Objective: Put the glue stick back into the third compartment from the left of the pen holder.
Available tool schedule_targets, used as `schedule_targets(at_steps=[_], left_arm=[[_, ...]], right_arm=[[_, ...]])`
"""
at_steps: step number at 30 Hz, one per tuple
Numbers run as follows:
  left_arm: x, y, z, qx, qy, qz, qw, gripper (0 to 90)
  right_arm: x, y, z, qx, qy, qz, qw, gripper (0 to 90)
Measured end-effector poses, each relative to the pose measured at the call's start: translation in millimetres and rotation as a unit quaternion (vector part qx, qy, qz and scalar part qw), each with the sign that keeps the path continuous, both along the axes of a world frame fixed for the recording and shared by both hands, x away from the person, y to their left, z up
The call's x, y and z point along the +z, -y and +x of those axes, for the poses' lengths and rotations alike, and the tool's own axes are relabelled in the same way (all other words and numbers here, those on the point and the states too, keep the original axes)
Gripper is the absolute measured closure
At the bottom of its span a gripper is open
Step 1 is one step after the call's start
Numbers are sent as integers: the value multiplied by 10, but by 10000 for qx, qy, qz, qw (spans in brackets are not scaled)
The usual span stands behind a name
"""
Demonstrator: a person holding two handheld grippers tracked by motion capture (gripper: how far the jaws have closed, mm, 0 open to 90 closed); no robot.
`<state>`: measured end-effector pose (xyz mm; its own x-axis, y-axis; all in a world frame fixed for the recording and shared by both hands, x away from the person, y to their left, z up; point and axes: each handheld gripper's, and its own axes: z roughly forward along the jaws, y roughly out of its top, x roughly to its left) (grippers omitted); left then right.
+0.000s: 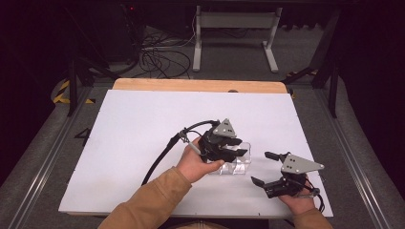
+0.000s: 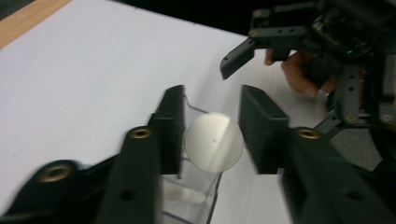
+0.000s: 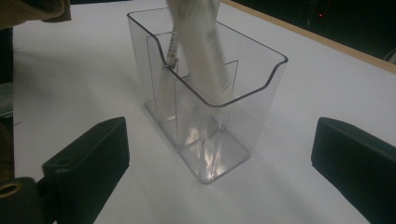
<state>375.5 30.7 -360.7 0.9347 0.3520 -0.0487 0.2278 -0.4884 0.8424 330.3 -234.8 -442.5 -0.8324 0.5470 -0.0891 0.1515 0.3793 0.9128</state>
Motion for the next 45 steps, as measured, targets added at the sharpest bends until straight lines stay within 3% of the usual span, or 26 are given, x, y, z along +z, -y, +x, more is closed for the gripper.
schedule_targets(at_steps=[1, 2, 8, 14, 19, 26, 33, 45], left_arm=[[10, -25, -14, -18, 20, -78, 10000, 324], [22, -55, -30, -21, 87, -133, 9999, 305], [94, -231, -114, 69, 377, -373, 9986, 261], [140, -348, -157, 125, 448, -589, 9972, 235], [182, -424, -191, 189, 615, -633, 9959, 217], [211, -566, -238, 358, 683, -735, 9943, 187], [175, -877, -318, 645, 858, -834, 9907, 173], [87, -1342, -422, 1092, 972, -846, 9856, 159]], right_arm=[[0, 2, 1, -3, 3, 11, 10000, 48], [1, 6, 3, -2, 8, 11, 10000, 48], [-1, -8, 13, 16, -5, 5, 10000, 48], [3, -21, 22, 23, 2, 28, 10000, 48], [6, -28, 29, 41, 18, 21, 10000, 48], [16, -36, 35, 39, 45, 24, 10000, 48], [23, -49, 16, 64, 54, -9, 10000, 47], [33, -57, 4, 45, 63, 64, 9999, 47]])
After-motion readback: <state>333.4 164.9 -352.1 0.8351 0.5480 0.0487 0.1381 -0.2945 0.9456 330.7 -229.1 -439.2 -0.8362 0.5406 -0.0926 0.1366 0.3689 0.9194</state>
